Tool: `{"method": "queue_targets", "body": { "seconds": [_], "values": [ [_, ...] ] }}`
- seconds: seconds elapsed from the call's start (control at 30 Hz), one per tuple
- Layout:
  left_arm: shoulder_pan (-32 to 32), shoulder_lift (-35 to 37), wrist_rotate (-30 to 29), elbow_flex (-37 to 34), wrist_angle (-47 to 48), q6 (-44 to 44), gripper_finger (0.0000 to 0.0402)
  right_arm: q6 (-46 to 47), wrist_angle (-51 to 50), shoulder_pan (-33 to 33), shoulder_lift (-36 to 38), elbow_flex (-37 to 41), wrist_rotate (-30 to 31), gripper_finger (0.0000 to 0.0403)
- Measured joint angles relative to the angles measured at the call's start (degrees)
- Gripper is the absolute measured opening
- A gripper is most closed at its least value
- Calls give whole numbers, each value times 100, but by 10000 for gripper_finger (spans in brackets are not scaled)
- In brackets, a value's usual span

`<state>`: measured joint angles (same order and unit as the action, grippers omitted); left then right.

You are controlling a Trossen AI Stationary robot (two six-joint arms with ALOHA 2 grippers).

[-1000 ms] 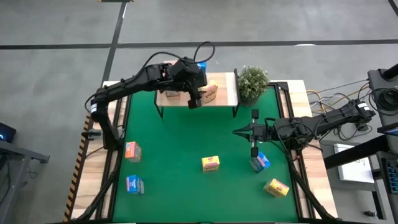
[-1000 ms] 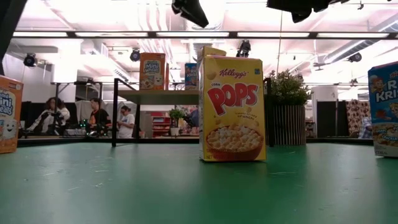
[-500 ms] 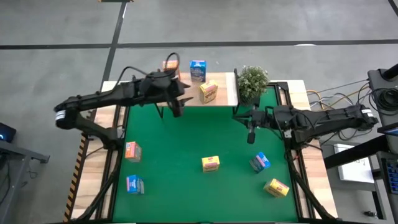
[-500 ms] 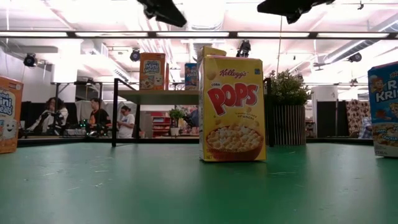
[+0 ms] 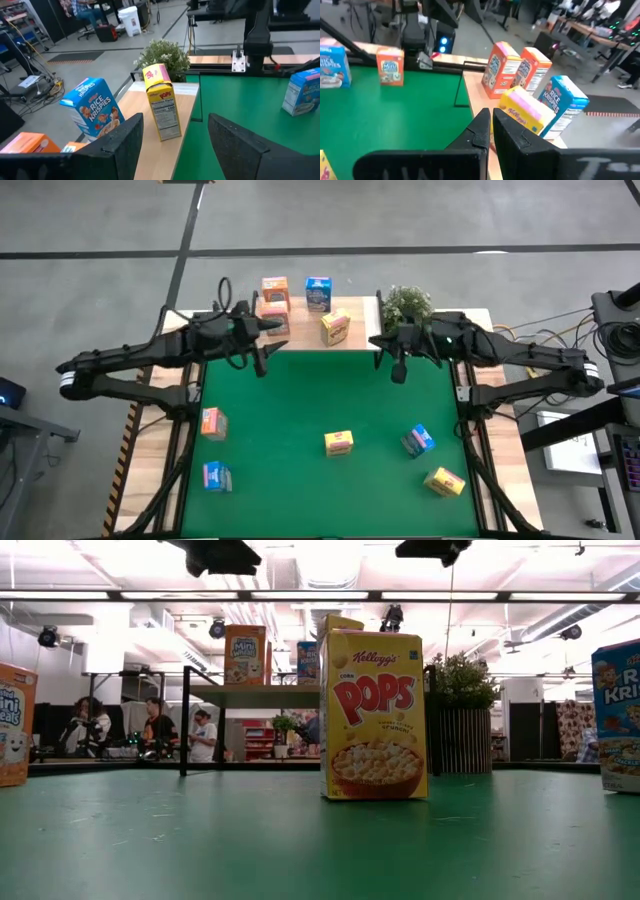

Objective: Stack cereal on shelf
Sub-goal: Adjust the yellow cereal box on the shelf

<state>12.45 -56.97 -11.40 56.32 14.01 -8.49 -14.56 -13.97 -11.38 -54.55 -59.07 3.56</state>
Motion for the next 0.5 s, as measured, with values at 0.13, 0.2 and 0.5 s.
{"method": "queue_targets", "body": {
  "seconds": [0.13,0.2,0.5],
  "values": [
    [-7,213,0,-159,-49,26,206,-211,-586,-311,-623,-792,-345,12],
    [-7,269,-1,-220,-75,28,206,-327,-880,-466,-975,-1212,-525,12],
    [-5,214,-2,-374,-118,20,206,-803,-2247,-1158,-2472,-3046,-1356,12]
  ]
}}
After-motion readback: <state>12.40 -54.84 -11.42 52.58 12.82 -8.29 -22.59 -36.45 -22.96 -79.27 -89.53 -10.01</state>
